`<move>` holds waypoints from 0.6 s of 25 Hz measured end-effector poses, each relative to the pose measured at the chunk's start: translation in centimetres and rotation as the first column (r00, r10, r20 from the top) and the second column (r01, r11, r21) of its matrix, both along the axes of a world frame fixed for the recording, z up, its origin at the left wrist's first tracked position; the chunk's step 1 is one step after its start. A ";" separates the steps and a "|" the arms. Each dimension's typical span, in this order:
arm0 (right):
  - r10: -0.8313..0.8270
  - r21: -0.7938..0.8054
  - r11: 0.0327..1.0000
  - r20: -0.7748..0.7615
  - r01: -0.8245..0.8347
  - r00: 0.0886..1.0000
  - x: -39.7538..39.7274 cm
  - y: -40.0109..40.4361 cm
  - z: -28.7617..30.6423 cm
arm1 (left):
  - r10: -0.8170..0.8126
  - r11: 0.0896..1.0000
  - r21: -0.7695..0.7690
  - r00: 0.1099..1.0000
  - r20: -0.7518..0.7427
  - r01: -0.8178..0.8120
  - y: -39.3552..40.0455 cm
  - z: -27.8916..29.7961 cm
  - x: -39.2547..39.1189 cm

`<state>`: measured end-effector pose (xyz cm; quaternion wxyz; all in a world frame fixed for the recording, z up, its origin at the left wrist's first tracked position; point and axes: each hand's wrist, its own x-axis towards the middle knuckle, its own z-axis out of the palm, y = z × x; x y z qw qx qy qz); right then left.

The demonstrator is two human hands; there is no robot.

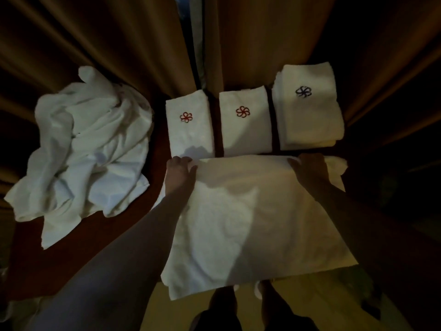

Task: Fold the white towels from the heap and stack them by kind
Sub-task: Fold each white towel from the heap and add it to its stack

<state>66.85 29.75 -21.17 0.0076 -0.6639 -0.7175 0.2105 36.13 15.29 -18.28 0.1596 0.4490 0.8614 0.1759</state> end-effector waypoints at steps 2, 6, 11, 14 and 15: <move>0.016 0.036 0.999 -0.009 -0.015 1.000 -0.1 0.1 -0.6 | -0.039 0.999 -0.010 0.997 -0.073 0.038 -0.4 -1.1 1.1; 0.026 0.277 0.960 -0.241 0.043 0.970 0.6 -0.4 -0.9 | -0.208 0.977 -0.096 0.956 -0.208 0.192 -0.7 -2.7 4.3; -0.006 0.235 0.971 -0.139 0.039 0.990 3.2 -3.6 -0.7 | -0.606 0.788 -0.141 0.796 -0.002 0.599 -0.1 -3.9 10.2; -0.048 0.225 0.971 -0.164 0.084 0.985 6.7 -5.6 -1.6 | -0.661 0.708 -0.264 0.746 0.076 0.654 0.9 -4.1 13.4; -0.082 0.157 0.982 -0.149 0.105 0.985 7.8 -6.0 -1.8 | -0.680 0.680 -0.296 0.728 0.087 0.671 1.2 -4.1 14.1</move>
